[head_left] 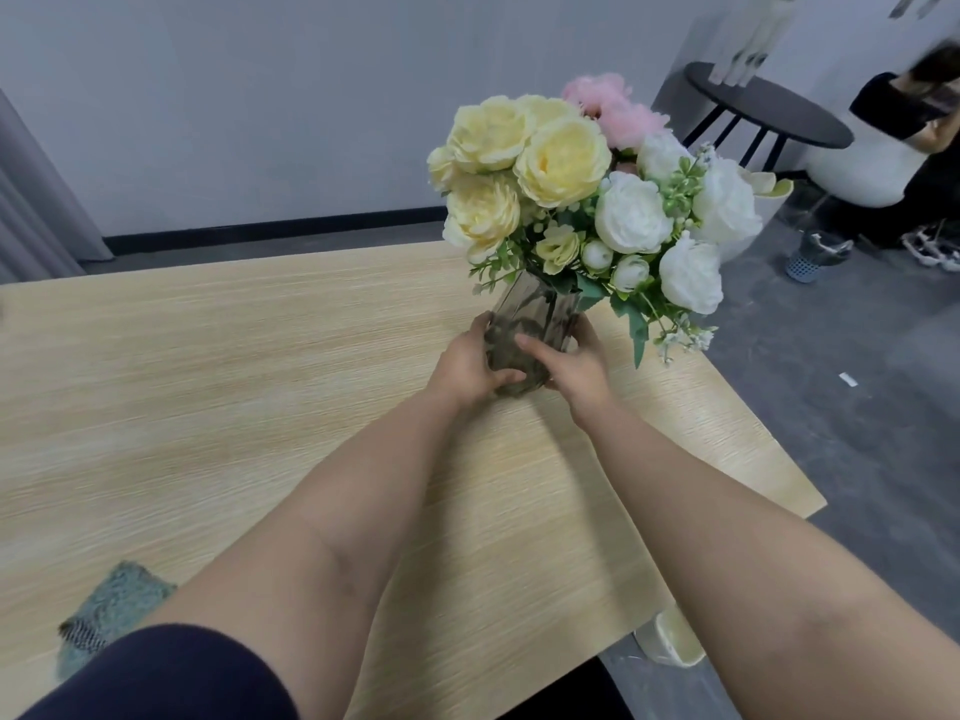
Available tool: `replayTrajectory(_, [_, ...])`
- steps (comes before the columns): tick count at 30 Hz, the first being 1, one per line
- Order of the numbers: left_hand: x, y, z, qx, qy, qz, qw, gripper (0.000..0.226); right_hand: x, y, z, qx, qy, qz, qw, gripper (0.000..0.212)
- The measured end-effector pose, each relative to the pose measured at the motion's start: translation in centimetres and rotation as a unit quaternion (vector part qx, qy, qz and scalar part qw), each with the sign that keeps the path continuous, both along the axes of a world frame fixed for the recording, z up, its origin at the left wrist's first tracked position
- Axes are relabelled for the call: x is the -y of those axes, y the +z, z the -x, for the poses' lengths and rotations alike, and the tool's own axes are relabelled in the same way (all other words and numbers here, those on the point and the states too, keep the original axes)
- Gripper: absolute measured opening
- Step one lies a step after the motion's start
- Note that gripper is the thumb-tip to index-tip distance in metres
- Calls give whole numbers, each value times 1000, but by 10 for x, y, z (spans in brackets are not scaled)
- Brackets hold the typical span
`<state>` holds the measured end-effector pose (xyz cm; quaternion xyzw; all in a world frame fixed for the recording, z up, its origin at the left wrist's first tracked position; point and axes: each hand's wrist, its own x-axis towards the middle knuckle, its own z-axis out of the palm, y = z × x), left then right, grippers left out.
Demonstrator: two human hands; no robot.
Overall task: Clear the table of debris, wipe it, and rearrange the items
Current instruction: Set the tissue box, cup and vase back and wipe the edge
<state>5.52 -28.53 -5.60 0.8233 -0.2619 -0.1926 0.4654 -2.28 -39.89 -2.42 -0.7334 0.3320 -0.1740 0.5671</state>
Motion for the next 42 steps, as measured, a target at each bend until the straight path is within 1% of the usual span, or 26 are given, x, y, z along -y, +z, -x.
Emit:
replayTrajectory(2, [-1, 1, 2, -6, 1, 5, 1000, 98, -1, -2, 0, 2, -1, -7, 1000, 74])
replayTrajectory(6, [-1, 5, 5, -23, -6, 1, 1000, 96, -2, -4, 1, -1, 1, -13, 1000, 82])
replayTrajectory(9, [-6, 9, 7, -28, -13, -3, 1000, 93, -5, -1, 4, -19, 3, 24, 1000, 79])
replayTrajectory(11, [-14, 13, 9, -21, -13, -8, 1000, 90, -11, 0, 8, -27, -4, 46, 999, 84])
replayTrajectory(13, [-26, 16, 9, -22, -2, -18, 1000, 89, -22, 0, 14, -22, -6, 44, 999, 88])
replayTrajectory(17, [-60, 20, 12, -40, 10, -39, 998, 89, -49, -3, 28, -36, -23, 39, 998, 86])
replayTrajectory(23, [-138, 28, 2, -20, 12, -82, 996, 84, -110, 10, 30, -77, -24, 29, 996, 85])
replayTrajectory(27, [-209, 37, -13, -4, 36, -95, 995, 82, -172, 30, 8, -61, 12, 15, 998, 81])
replayTrajectory(31, [-286, 44, -31, 2, 55, -129, 990, 74, -237, 46, -20, -61, 49, 11, 997, 75])
replayTrajectory(38, [-407, 48, -51, -15, 144, -157, 977, 73, -323, 59, -74, -65, 151, 26, 986, 68])
replayTrajectory(42, [-468, 47, -61, -4, 196, -172, 965, 63, -364, 56, -109, -66, 206, 22, 976, 65])
